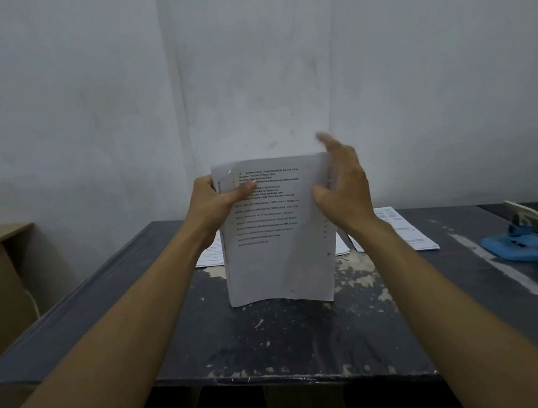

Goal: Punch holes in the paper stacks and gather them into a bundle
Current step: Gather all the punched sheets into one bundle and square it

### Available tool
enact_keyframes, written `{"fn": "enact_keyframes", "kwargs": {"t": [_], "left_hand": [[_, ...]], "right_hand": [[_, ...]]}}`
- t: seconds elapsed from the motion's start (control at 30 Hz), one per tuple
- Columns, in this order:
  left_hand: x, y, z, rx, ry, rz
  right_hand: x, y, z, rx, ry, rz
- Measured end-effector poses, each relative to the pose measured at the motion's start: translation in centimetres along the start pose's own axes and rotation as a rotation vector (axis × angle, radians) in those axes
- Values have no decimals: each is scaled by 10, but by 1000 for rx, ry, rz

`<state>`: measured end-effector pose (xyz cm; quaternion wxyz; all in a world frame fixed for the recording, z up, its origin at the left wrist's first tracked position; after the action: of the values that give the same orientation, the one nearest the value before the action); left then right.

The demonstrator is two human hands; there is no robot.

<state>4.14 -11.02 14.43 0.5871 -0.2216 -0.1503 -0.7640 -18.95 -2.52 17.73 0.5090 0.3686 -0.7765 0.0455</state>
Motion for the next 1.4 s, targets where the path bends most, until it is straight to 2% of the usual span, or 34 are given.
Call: {"fn": "enact_keyframes", "kwargs": {"t": [0.17, 0.27, 0.33, 0.43, 0.5, 0.63, 0.87, 1.1, 1.4], "left_hand": [[-1, -1, -2, -16, 1, 9], [-1, -2, -2, -22, 1, -1], [-1, -2, -4, -22, 3, 6], [-1, 1, -6, -44, 7, 41], [-4, 2, -8, -69, 4, 44], [-11, 5, -25, -62, 38, 42], [-29, 18, -87, 2, 153, 100], [-6, 24, -80, 79, 124, 138], [30, 4, -122, 84, 269, 102]], "right_hand": [[1, -2, -4, -136, 51, -36], [0, 2, 0, -62, 25, -8], [-6, 0, 19, 170, -134, 13], [-30, -28, 53, 476, -426, -114], [-48, -44, 67, 476, -518, -187], [-84, -63, 98, 505, -684, -231], [-90, -74, 115, 558, -690, -296], [-68, -82, 120, 477, -681, -301], [-49, -83, 149, 459, -750, -291]]}}
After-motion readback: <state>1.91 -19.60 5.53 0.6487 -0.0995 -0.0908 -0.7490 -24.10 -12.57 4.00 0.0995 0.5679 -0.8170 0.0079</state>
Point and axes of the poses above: each hand's wrist, its own x-axis towards the middle knuckle, its own y-axis out of the back of the hand, z = x × y, the point moved 10 cm from there along x, towards the middle knuckle, and after that the axes turned 2 degrees about -x, right-handed, at the moved point
